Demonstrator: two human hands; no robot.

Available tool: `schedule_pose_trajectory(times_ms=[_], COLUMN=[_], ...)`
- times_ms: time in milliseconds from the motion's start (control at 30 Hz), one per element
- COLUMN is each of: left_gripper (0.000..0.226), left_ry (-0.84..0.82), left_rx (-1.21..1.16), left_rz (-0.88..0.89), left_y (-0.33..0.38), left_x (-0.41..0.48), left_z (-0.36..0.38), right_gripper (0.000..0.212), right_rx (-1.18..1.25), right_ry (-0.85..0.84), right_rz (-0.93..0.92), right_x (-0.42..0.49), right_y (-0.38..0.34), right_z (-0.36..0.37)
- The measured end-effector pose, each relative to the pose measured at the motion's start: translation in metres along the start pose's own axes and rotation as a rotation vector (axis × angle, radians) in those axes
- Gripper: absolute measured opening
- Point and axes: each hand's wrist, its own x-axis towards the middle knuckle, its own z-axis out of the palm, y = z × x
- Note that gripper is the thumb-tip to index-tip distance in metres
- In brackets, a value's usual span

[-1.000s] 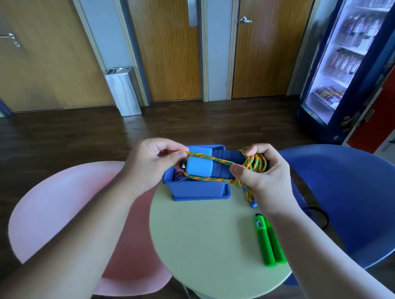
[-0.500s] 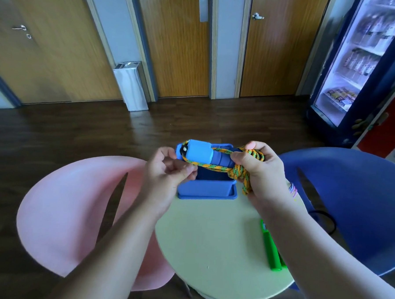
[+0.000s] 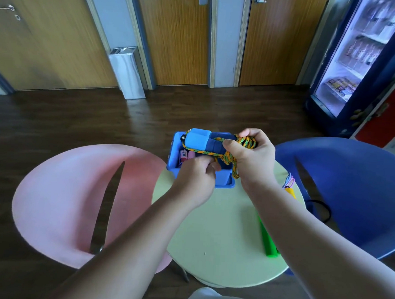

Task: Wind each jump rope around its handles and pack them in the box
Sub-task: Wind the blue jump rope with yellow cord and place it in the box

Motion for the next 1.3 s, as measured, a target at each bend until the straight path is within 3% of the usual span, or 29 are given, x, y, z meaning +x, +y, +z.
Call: schedule_pose_trajectory(times_ms=[167, 300, 433, 500, 567, 633, 733, 867, 1000, 1100, 1200, 1300], left_gripper=[0.037, 0.037, 0.023, 0.016, 0.016, 0.029, 0.043, 0.016, 0.021, 0.03, 0.055, 0.081], left_ry=[-0.128, -0.132, -0.211, -0.102, 0.117, 0.213, 0.199, 0.279, 0.188, 0.009, -0.075, 0.031], left_rx=[0.004, -0.121, -0.488, -0.592, -0.724, -0.783, -0.724, -0.679, -0.895, -0.947, -0.736, -0.348], left_rz=[0.034, 0.043, -0.245, -0.448, -0.518, -0.43, -0.282, -0.356, -0.613, -0.596, -0.452, -0.167], left_y=[0.009, 0.008, -0.012, -0.019, -0.021, -0.017, -0.004, -0.001, 0.004, 0.003, -0.011, -0.015], left_x=[-0.014, -0.014, -0.016, -0.014, -0.011, -0.009, -0.005, 0.008, 0.007, 0.004, 0.004, -0.005], left_z=[0.019, 0.021, 0.011, -0.002, -0.018, -0.029, -0.031, -0.027, -0.037, -0.049, -0.052, -0.041], right_gripper=[0.028, 0.031, 0.032, 0.031, 0.031, 0.032, 0.032, 0.033, 0.04, 0.03, 0.023, 0.031], right_rx=[-0.028, -0.011, -0.015, -0.005, 0.022, 0.018, -0.014, -0.1, -0.207, -0.42, -0.305, -0.268], right_ry=[0.083, -0.006, -0.193, -0.24, -0.288, -0.332, -0.401, -0.454, -0.581, -0.47, -0.311, -0.242], right_rz=[-0.024, -0.039, -0.071, -0.055, -0.037, -0.037, -0.052, -0.012, -0.211, -0.364, -0.124, 0.183], right_x=[-0.005, -0.001, 0.002, 0.003, 0.002, 0.0, -0.004, -0.004, -0.001, 0.001, 0.0, 0.001], right_y=[0.008, 0.009, 0.009, 0.011, 0.012, 0.012, 0.012, 0.011, 0.011, 0.017, 0.015, 0.014], right_z=[0.002, -0.007, -0.021, -0.027, -0.032, -0.033, -0.028, -0.025, -0.043, -0.049, -0.043, -0.037])
